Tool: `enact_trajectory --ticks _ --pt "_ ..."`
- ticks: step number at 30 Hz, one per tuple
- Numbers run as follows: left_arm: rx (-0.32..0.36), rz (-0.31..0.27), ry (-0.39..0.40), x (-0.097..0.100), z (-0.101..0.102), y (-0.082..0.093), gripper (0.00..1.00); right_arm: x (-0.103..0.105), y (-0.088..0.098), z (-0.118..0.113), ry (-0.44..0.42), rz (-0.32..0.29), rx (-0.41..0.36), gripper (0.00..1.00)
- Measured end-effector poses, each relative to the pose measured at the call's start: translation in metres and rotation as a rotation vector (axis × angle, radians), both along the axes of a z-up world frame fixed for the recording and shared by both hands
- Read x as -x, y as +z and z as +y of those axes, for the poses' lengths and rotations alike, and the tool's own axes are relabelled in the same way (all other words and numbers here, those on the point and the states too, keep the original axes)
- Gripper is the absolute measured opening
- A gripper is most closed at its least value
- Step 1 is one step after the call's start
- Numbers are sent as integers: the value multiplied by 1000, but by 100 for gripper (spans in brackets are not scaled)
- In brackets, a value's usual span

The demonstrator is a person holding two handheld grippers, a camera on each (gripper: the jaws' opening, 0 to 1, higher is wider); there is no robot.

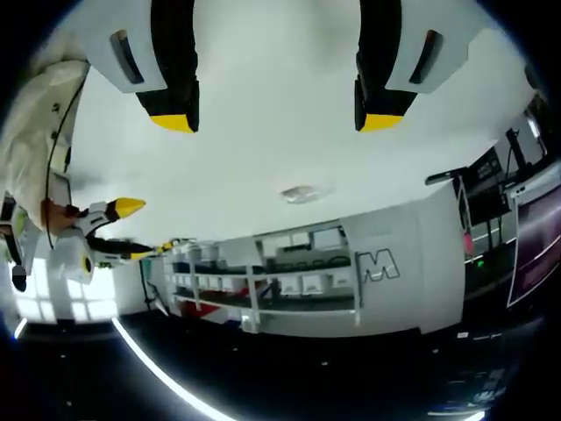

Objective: Open the resealable bag by pulling the two sides of the seal apart until the entire bag opening is separated and visibly accessible.

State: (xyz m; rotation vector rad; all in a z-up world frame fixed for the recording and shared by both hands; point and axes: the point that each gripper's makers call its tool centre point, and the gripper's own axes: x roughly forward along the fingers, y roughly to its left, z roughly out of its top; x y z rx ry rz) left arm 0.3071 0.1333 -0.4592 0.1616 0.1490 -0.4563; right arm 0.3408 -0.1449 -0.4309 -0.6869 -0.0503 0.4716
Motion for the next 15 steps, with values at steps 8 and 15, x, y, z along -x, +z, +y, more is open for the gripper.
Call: enact_trajectory --ticks 8,15 --pt "-2 5 -2 0 0 -1 72 -6 1 0 -14 -26 30 67" --pt "-2 5 -1 0 0 -2 72 -9 -3 3 -21 -41 91 67"
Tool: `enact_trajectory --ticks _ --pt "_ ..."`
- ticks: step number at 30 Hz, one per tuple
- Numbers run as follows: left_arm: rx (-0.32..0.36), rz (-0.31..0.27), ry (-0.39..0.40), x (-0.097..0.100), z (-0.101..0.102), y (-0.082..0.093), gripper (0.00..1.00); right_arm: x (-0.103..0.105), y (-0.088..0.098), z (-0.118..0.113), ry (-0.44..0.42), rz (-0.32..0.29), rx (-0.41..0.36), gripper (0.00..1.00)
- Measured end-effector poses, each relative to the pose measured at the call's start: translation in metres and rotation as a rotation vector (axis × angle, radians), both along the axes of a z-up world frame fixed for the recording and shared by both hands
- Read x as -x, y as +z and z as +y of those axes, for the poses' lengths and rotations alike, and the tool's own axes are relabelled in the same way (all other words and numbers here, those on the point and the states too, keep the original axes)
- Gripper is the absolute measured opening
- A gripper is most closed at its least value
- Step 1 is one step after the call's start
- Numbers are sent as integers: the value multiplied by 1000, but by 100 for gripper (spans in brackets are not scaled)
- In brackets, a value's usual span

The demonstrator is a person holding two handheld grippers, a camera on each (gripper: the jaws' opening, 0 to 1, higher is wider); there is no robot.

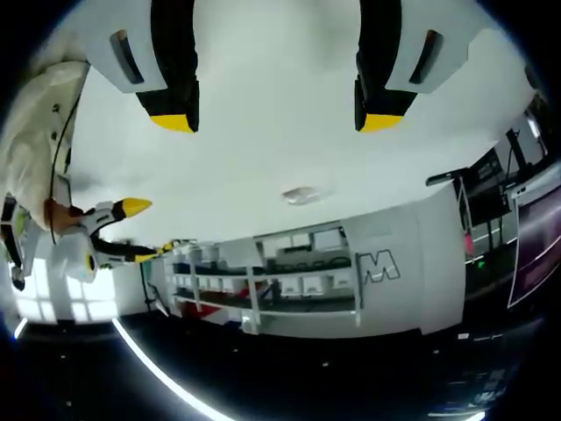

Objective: Open the resealable bag by pulling the two sides of the seal apart until the entire bag opening is separated and visibly accessible.

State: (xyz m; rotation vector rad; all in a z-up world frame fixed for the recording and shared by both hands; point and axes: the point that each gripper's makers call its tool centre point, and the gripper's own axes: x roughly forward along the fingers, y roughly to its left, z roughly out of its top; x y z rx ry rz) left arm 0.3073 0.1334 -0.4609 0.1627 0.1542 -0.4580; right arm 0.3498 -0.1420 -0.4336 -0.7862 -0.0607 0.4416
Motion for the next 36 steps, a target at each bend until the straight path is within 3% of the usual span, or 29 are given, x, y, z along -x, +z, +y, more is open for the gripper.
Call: enact_trajectory --ticks 23,36 --pt "4 6 2 1 2 -2 72 -12 -2 4 -23 -48 121 66" --pt "3 7 2 3 1 -2 72 -21 -2 10 -11 -56 130 66"
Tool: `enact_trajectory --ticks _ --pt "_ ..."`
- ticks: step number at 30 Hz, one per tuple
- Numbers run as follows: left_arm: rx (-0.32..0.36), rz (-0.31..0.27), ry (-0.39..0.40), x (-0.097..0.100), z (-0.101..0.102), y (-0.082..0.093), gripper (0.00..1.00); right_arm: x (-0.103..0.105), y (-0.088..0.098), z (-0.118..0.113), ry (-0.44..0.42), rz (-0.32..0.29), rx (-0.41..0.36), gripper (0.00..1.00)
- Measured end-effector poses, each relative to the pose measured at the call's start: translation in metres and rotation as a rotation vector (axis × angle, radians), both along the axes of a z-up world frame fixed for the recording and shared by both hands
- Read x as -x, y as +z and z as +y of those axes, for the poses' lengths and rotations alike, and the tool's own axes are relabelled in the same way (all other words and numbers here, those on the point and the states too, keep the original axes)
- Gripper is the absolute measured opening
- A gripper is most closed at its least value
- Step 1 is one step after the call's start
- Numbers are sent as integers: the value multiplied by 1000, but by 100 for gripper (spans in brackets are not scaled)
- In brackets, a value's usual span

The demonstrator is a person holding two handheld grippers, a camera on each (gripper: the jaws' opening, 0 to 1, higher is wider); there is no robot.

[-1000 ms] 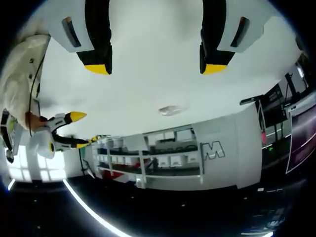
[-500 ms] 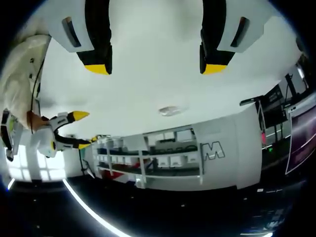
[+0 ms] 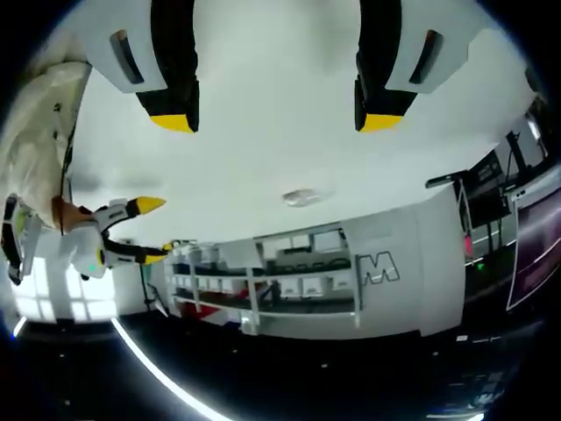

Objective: Open the resealable bag by pulling the two sides of the seal apart until the entire bag opening is separated and visibly accessible.

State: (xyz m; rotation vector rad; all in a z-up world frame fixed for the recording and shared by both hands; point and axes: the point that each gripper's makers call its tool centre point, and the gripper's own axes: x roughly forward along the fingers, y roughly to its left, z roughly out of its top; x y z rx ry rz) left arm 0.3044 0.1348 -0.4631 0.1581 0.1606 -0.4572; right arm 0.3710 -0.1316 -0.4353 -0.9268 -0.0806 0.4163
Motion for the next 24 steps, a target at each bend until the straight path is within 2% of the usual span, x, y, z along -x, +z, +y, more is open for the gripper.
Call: enact_trajectory --ticks 24 --pt "0 7 -1 2 0 -2 72 -11 0 14 20 -16 42 65"
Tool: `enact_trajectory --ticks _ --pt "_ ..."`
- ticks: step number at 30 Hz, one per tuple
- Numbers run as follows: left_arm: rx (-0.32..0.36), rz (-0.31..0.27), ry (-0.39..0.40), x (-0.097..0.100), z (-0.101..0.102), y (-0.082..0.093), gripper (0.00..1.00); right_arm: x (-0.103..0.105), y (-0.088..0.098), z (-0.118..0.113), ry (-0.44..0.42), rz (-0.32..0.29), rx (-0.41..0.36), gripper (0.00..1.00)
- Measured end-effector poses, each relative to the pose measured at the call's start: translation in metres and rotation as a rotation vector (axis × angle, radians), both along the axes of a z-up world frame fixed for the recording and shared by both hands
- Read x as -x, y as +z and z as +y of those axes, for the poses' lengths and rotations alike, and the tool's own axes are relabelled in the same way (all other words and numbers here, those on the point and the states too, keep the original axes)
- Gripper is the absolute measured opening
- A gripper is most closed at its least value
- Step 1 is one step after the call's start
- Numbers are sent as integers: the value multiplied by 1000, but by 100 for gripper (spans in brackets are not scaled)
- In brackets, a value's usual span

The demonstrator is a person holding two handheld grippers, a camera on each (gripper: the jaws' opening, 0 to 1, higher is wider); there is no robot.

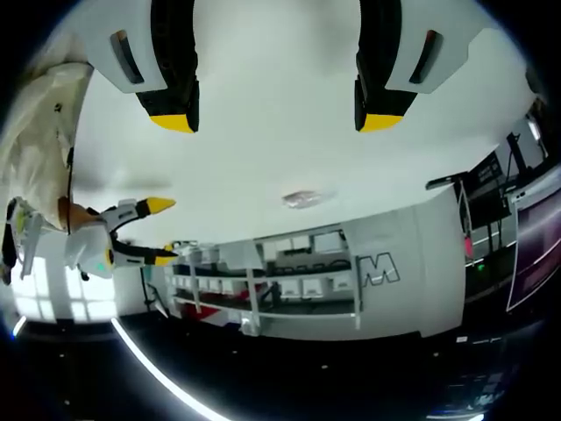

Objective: Open the resealable bag by pulling the two sides of the seal apart until the entire bag opening is separated and visibly accessible.

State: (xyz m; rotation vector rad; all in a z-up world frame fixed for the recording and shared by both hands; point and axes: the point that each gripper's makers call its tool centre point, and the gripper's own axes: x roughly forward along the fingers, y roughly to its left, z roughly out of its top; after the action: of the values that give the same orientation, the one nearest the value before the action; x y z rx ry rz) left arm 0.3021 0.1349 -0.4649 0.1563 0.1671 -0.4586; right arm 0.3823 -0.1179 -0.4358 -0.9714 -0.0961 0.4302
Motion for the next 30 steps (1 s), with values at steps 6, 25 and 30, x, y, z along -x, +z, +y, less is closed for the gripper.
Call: enact_trajectory --ticks 6,25,30 --pt "0 2 -2 0 -1 -1 72 -3 -1 5 10 1 23 64" --pt "-2 -3 -7 -1 -1 2 72 -12 1 14 29 0 62 64" --pt "-2 -3 -6 -1 -1 3 72 -14 2 16 32 -8 84 64"
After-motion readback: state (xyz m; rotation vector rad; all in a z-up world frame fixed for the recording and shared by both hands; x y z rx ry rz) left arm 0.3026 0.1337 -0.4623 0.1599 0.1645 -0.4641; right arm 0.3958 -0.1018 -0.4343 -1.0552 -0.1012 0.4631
